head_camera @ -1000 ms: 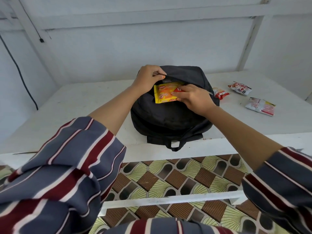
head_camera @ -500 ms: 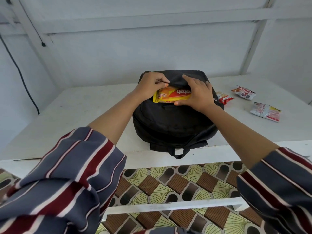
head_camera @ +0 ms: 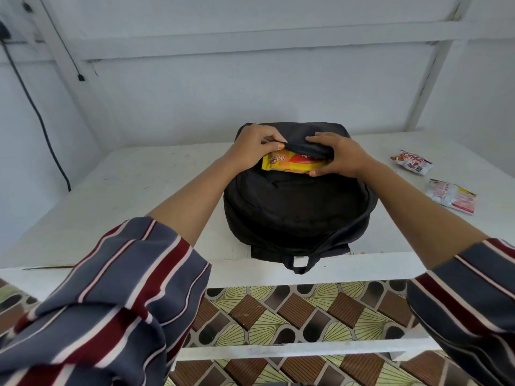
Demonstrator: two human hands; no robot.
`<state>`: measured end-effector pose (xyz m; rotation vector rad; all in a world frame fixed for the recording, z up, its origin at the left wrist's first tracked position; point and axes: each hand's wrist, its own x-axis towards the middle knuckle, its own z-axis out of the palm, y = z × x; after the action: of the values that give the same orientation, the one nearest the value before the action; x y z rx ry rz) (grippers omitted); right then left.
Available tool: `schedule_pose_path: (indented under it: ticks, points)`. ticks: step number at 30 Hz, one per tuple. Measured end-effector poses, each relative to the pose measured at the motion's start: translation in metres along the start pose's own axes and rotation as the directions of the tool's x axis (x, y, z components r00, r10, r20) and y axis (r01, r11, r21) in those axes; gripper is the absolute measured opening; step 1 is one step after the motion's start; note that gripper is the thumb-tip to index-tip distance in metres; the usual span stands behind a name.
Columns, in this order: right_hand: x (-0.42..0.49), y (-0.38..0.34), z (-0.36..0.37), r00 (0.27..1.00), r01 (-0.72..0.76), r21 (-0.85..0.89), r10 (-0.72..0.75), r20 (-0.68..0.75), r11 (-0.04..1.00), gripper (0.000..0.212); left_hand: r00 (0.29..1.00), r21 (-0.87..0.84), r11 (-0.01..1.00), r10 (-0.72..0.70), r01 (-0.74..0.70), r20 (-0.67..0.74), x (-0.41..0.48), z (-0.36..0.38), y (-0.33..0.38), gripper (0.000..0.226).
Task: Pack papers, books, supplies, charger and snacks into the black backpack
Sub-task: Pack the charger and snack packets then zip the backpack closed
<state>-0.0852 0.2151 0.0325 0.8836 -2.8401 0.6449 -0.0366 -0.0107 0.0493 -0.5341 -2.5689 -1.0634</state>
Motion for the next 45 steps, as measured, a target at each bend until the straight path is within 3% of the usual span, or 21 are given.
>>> schedule_pose_path:
  ticks: [4,10,16,23,28,38,45]
  points:
    - [0.004,-0.005,-0.001,0.998,0.014,0.044,-0.011,-0.066,0.999,0.066,0.999,-0.013,1.000,-0.006,0.005,-0.051,0.002,-0.001,0.000,0.017]
    - [0.006,-0.020,0.006,0.971,-0.016,-0.148,-0.020,-0.240,0.989,0.049,0.989,-0.025,1.000,-0.009,0.005,-0.150,0.006,-0.002,0.002,0.017]
    - [0.004,-0.018,-0.001,0.995,-0.023,-0.097,0.014,-0.094,0.995,0.072,0.984,-0.026,1.000,-0.006,0.001,-0.176,0.008,-0.003,0.006,0.017]
    - [0.007,-0.017,0.006,0.978,-0.036,-0.204,-0.007,-0.207,0.978,0.055,0.988,-0.008,0.999,-0.035,0.035,-0.147,0.006,-0.003,0.008,0.018]
    - [0.012,-0.016,0.013,0.982,-0.048,-0.262,-0.002,-0.186,0.964,0.047,0.997,-0.007,0.999,-0.049,0.048,-0.058,0.005,-0.002,0.007,0.017]
    - [-0.006,-0.006,0.003,0.999,-0.030,0.070,0.033,-0.041,0.997,0.064,0.986,0.105,0.994,-0.056,0.039,0.156,-0.002,0.000,-0.002,0.019]
    - [-0.014,-0.005,0.003,0.998,-0.028,0.086,0.033,-0.062,0.996,0.062,0.967,0.268,0.963,-0.050,-0.019,0.249,-0.002,0.007,-0.013,0.019]
